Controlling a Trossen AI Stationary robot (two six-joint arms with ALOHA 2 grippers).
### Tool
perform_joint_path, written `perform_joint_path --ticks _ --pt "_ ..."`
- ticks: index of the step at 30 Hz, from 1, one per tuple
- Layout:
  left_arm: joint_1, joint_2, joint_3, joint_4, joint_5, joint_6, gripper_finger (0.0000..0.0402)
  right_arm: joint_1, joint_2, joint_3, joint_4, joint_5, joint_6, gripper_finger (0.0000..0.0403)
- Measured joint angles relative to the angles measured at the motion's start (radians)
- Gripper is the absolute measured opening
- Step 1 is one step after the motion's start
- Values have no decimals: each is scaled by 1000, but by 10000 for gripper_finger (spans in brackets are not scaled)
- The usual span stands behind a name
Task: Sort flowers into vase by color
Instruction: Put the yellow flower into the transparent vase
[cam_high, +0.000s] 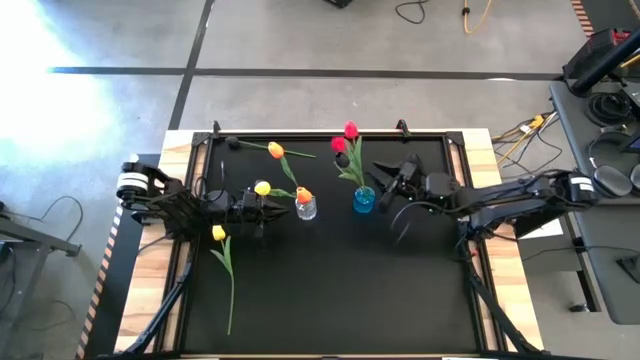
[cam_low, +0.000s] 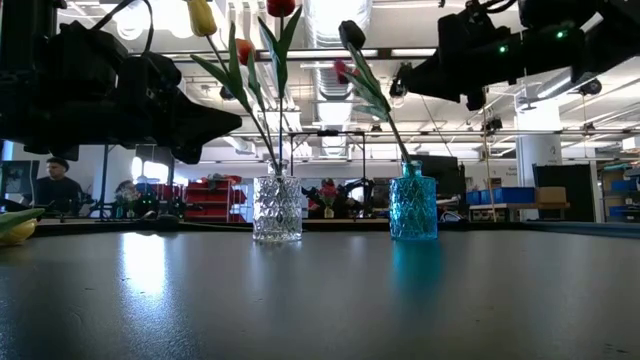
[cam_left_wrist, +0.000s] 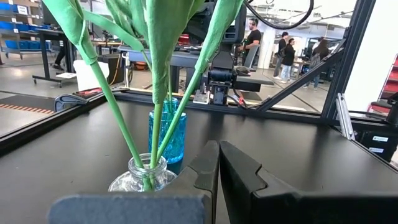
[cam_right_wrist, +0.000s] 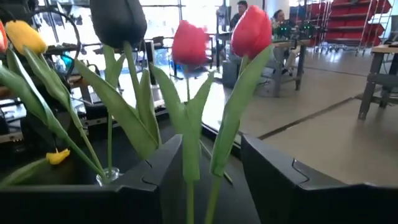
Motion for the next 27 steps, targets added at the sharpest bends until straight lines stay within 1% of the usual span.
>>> perform_joint_path --ticks 3,9,13,16,18,21,24,27 --pt "0 0 0 -1 0 0 0 0 -60 9 -110 -2 -7 144" --pt "0 0 0 -29 2 0 0 0 -178 51 -414 -8 -41 120" --pt "0 0 0 -30 23 -1 0 0 -225 61 -542 -8 -34 96" --pt "0 0 0 -45 62 -8 0 0 -231 47 -587 -8 -34 68" --pt "-1 0 0 -63 71 -9 0 0 -223 31 -598 -8 -34 46" --pt "-1 0 0 -111 70 -44 0 -1 -206 6 -597 -59 -31 16" --pt "-7 0 0 -172 69 -102 0 -1 -196 -15 -572 -145 -24 10" --pt "-23 0 0 -224 67 -146 0 0 -196 -41 -538 -160 -23 9"
